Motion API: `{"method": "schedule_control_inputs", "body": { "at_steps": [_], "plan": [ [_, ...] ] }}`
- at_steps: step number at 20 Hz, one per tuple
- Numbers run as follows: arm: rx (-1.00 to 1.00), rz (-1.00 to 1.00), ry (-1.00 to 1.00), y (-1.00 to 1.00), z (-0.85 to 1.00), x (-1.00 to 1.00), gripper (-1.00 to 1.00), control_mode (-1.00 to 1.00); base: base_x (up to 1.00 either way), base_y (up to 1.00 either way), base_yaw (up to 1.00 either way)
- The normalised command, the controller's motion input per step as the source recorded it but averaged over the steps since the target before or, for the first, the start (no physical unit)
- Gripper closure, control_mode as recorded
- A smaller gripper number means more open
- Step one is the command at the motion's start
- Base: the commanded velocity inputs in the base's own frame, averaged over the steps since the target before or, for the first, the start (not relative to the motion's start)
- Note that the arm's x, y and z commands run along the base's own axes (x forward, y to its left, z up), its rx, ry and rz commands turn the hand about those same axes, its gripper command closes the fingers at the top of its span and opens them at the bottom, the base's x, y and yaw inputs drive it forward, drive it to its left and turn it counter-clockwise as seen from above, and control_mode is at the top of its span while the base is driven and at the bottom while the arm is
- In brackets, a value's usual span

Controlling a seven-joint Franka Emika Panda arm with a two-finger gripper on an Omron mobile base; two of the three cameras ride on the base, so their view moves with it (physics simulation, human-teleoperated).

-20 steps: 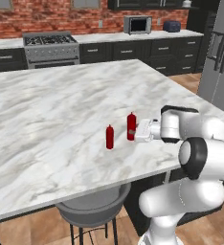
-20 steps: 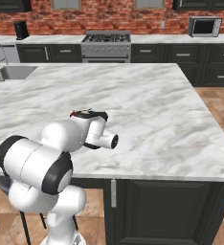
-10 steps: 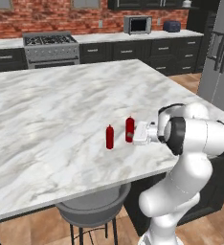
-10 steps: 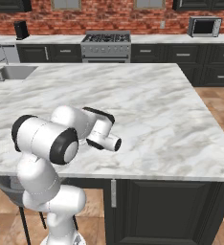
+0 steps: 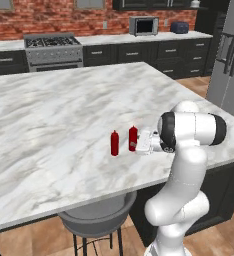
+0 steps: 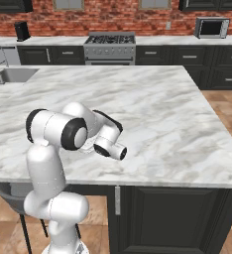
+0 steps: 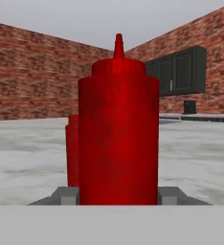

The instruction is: The dining table condiment station is running low on ketchup. Refill the condiment station by opening the cabinet and taking the ketchup from the cabinet and placing it on the dining table.

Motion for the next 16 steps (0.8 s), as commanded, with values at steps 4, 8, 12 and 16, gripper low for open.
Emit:
{"method": "schedule_control_inputs", "body": {
  "at_steps": [4,8,12,16],
  "plan": [
    [0.0,0.0,0.0,0.0,-0.37,0.31,1.0,-1.0,0.0,0.0,0.0],
    [0.0,0.0,0.0,0.0,-0.36,0.29,1.0,-1.0,0.0,0.0,0.0],
    [0.0,0.0,0.0,0.0,-0.36,0.29,1.0,-1.0,0.0,0.0,0.0],
    [0.0,0.0,0.0,0.0,-0.35,0.26,1.0,-1.0,0.0,0.0,0.0]
  ]
}}
